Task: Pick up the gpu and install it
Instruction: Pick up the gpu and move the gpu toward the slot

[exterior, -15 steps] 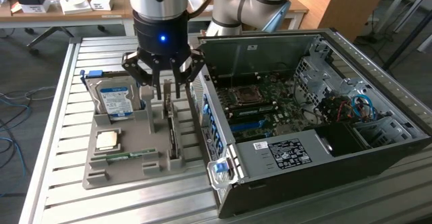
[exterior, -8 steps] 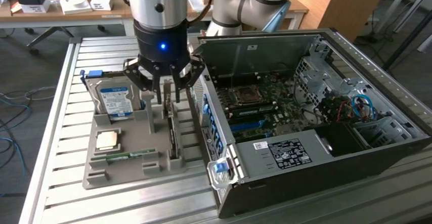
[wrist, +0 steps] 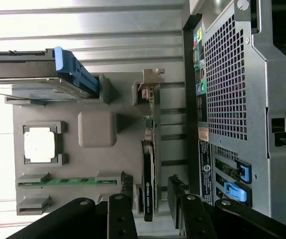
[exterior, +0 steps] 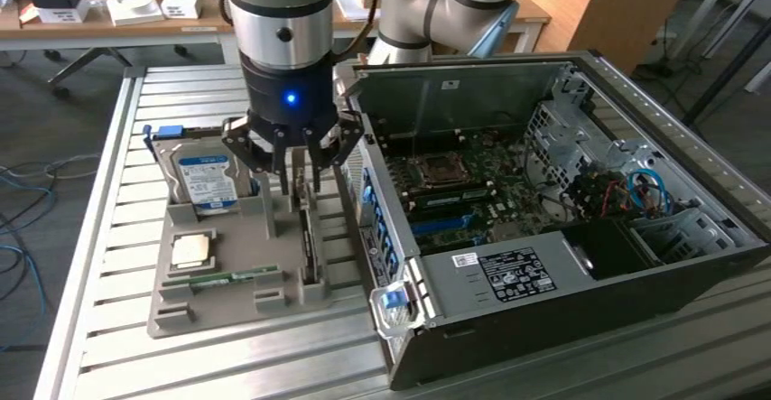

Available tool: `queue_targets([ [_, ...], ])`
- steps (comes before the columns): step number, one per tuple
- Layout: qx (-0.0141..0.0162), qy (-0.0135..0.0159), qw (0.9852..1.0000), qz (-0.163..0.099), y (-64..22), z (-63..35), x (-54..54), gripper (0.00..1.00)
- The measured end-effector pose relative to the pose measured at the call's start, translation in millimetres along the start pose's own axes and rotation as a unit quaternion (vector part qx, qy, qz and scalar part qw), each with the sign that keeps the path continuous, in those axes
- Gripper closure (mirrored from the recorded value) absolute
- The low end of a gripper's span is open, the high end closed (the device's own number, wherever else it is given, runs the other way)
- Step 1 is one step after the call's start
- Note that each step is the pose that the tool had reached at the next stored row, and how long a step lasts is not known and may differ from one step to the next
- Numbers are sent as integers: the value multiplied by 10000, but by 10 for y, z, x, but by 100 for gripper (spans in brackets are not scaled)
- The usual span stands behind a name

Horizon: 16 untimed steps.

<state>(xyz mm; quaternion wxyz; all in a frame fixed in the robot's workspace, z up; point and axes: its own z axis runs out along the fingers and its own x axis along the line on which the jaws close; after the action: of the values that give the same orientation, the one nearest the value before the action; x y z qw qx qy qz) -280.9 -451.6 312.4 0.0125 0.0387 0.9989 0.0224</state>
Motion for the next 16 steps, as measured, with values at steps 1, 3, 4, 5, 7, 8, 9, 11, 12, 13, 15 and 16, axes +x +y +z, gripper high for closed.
queue_targets([
  [1, 0, 0, 10000, 0, -1, 17, 1, 58],
  [3, 0, 0, 10000, 0, -2, 49, 2, 58],
  [4, 0, 0, 10000, 0, -3, 65, 3, 58],
  [5, 0, 0, 10000, 0, -4, 83, 4, 58],
  [7, 0, 0, 10000, 0, -5, 117, 5, 58],
  [8, 0, 0, 10000, 0, -6, 135, 7, 58],
  [9, 0, 0, 10000, 0, -7, 154, 7, 58],
  [11, 0, 0, 10000, 0, -9, 189, 9, 58],
  [12, 0, 0, 10000, 0, -10, 208, 10, 58],
  [13, 0, 0, 10000, 0, -11, 226, 10, 58],
  [15, 0, 0, 10000, 0, -12, 262, 12, 58],
  [16, 0, 0, 10000, 0, -13, 280, 12, 58],
])
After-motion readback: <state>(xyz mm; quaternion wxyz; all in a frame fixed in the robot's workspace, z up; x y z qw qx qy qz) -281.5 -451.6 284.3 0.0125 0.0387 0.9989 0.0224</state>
